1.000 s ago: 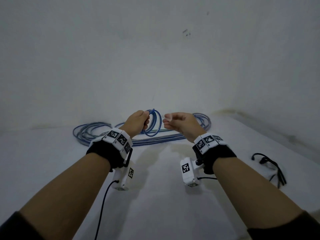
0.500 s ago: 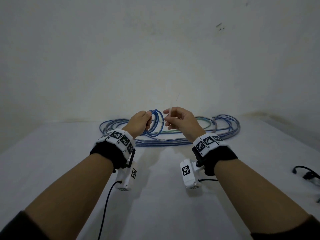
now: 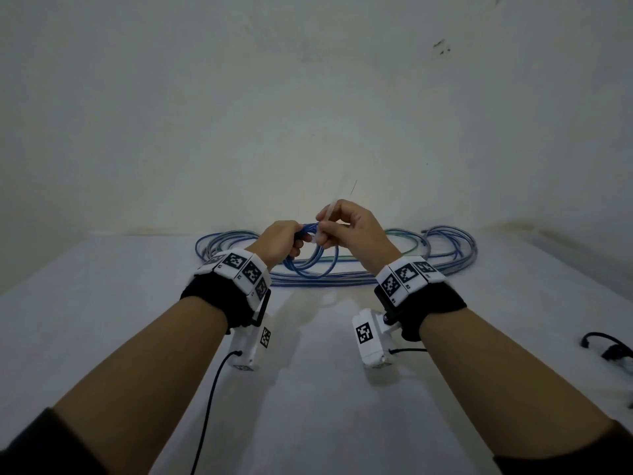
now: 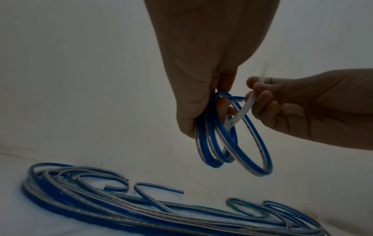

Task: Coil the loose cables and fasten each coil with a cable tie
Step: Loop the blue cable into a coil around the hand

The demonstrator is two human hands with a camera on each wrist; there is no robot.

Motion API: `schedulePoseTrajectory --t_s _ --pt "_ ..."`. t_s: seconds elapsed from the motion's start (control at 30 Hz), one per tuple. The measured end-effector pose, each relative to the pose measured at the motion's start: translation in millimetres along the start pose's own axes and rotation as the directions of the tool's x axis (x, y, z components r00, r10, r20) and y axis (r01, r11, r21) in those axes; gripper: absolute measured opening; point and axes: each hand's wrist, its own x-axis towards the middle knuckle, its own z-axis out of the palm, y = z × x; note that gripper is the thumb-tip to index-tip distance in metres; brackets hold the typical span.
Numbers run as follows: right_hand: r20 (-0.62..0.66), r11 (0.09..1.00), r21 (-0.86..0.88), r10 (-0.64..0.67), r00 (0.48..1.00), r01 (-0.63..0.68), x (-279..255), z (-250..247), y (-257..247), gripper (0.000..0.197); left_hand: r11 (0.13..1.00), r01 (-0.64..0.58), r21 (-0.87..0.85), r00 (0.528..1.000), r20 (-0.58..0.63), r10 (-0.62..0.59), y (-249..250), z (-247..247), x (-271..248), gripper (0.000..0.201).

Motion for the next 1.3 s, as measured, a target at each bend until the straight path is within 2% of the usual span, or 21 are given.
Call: schedulePoseTrajectory --t_s 0.2,0.37,0.43,0.5,0.57,0.63,0.77,0.87,0.97,1.1,1.3 --pt "-0.018 0.995 0.034 0.09 0.996 -0.09 -8 -11 3 0.009 0.989 0.022 0.146 1.0 0.0 -0.022 1 8 0 0.035" --pt "0.016 0.993 0.102 0.062 0.998 -0.063 -19 -18 3 0.008 0.989 0.021 0.147 0.999 0.022 -0.025 5 19 3 0.035" --pt "0.02 0.991 0.11 0.069 0.997 -0.071 -20 -20 6 0.007 0.984 -0.01 0.178 0.999 0.045 0.002 7 22 3 0.035" --pt "0.006 0.991 0.095 0.093 0.996 -0.093 -21 -22 4 0.018 0.969 -0.057 0.241 0.997 0.059 0.044 7 24 2 0.036" --pt "-0.03 0.991 0.099 0.098 0.995 -0.094 -20 -23 1 0.025 0.952 -0.082 0.296 0.997 0.027 0.077 7 26 1 0.032" --pt "-0.069 0.992 0.108 0.073 0.995 -0.065 -20 -25 -3 0.023 0.941 -0.105 0.323 0.994 -0.007 0.113 8 28 1 0.027" --pt "-0.129 0.988 0.157 0.013 0.992 0.008 -21 -25 -8 0.003 0.938 -0.158 0.307 0.983 -0.037 0.178 9 30 -1 0.021" --pt "-0.155 0.987 0.159 0.013 0.988 0.012 -21 -22 -11 0.007 0.931 -0.221 0.291 0.968 -0.054 0.246 12 35 -5 0.016" --pt "-0.177 0.99 0.142 0.021 0.984 0.005 -21 -18 -12 0.02 0.926 -0.271 0.265 0.954 -0.052 0.294 16 40 -9 0.012" --pt "-0.216 0.984 0.173 0.077 0.973 -0.04 -20 -21 -14 0.005 0.934 -0.29 0.211 0.944 -0.101 0.315 15 34 -9 0.014" --pt "-0.165 0.977 0.176 0.151 0.975 -0.121 -21 -19 -19 0.015 0.942 -0.296 0.155 0.934 -0.16 0.32 11 27 -8 0.009"
